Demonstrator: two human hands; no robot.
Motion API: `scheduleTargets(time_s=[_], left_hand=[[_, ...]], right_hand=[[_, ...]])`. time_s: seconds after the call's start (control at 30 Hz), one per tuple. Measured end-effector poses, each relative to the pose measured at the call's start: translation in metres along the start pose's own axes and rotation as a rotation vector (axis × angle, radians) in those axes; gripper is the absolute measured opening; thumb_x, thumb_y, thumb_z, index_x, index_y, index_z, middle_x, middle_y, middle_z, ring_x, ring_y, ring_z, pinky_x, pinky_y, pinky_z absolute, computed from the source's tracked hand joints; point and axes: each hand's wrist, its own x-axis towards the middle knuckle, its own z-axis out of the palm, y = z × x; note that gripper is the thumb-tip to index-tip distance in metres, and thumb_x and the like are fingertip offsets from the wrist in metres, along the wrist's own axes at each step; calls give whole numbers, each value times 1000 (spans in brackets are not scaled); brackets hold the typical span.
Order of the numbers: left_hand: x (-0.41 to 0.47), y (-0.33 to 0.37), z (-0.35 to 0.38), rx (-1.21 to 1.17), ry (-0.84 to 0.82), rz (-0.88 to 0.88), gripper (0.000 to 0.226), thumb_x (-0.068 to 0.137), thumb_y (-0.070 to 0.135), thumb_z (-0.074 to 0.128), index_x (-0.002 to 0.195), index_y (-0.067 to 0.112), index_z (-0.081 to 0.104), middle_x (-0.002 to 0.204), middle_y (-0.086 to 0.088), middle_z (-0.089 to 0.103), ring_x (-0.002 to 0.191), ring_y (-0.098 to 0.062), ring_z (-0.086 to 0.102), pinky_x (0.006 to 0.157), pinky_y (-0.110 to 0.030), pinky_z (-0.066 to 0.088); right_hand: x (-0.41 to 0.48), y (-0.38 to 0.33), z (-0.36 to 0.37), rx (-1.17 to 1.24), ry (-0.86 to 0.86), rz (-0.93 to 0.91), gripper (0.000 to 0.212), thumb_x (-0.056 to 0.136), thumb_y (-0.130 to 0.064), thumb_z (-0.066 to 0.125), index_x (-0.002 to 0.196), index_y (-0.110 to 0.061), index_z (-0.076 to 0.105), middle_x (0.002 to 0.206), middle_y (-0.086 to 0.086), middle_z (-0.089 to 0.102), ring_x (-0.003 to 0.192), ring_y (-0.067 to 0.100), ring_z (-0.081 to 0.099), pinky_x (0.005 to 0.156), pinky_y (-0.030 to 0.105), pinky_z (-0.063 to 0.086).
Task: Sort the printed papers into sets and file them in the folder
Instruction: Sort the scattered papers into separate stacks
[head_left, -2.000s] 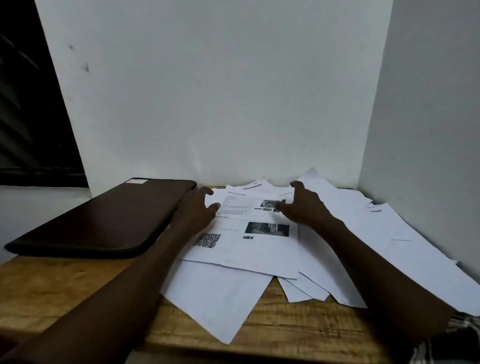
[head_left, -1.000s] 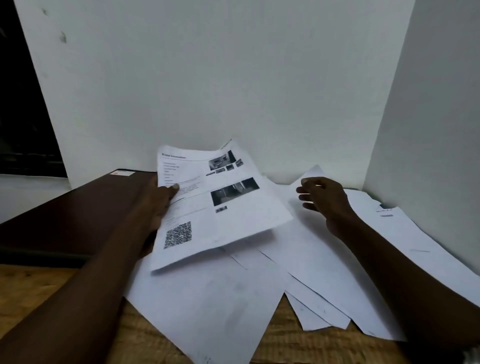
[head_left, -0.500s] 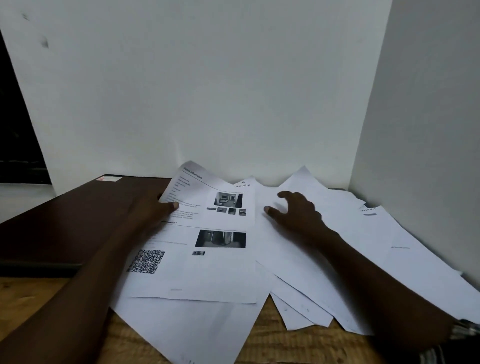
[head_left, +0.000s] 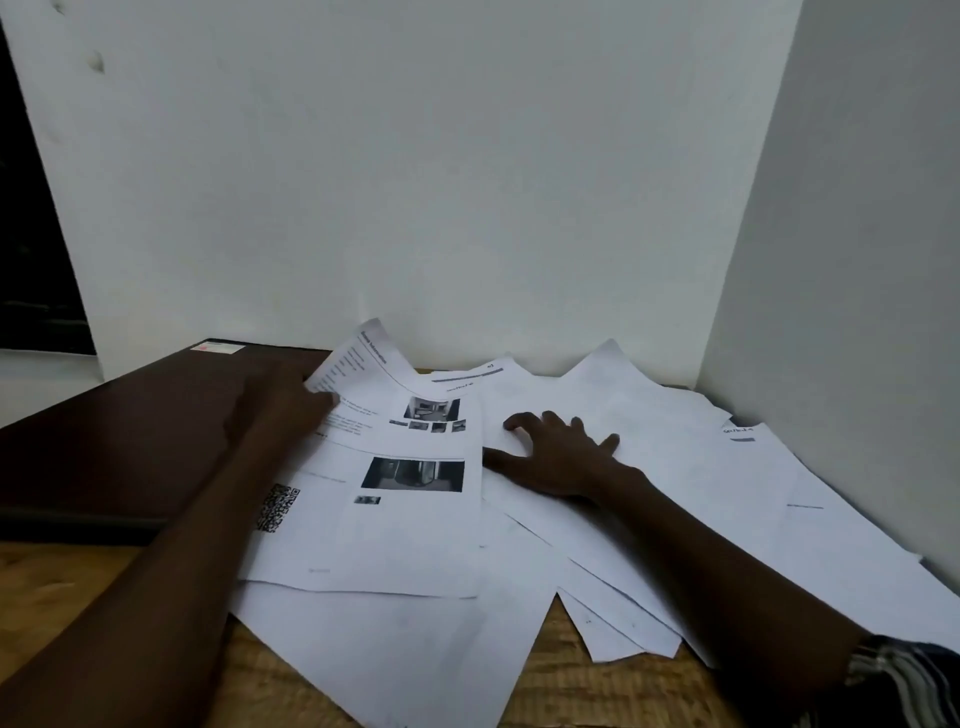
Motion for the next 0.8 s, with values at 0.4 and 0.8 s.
scheduleTargets(time_s=[0.4, 0.8], left_hand=[[-16, 1, -11, -286, 120, -61, 27, 88, 22, 68, 110, 6, 69, 99, -20, 70, 92, -37, 67, 80, -44, 53], [-15, -17, -20, -403, 234, -135, 29, 79, 37, 65, 96, 14, 69, 88, -17, 71, 84, -36, 69, 78, -49, 56]], right_hand=[[-1, 16, -10, 109, 91, 9, 78, 78, -73, 56, 143, -39, 29, 147, -5, 37, 135, 20, 37, 108, 54, 24], [-26, -19, -8, 71, -77, -252, 92, 75, -74, 58, 149, -36, 21, 154, -7, 33, 141, 17, 30, 114, 53, 19]])
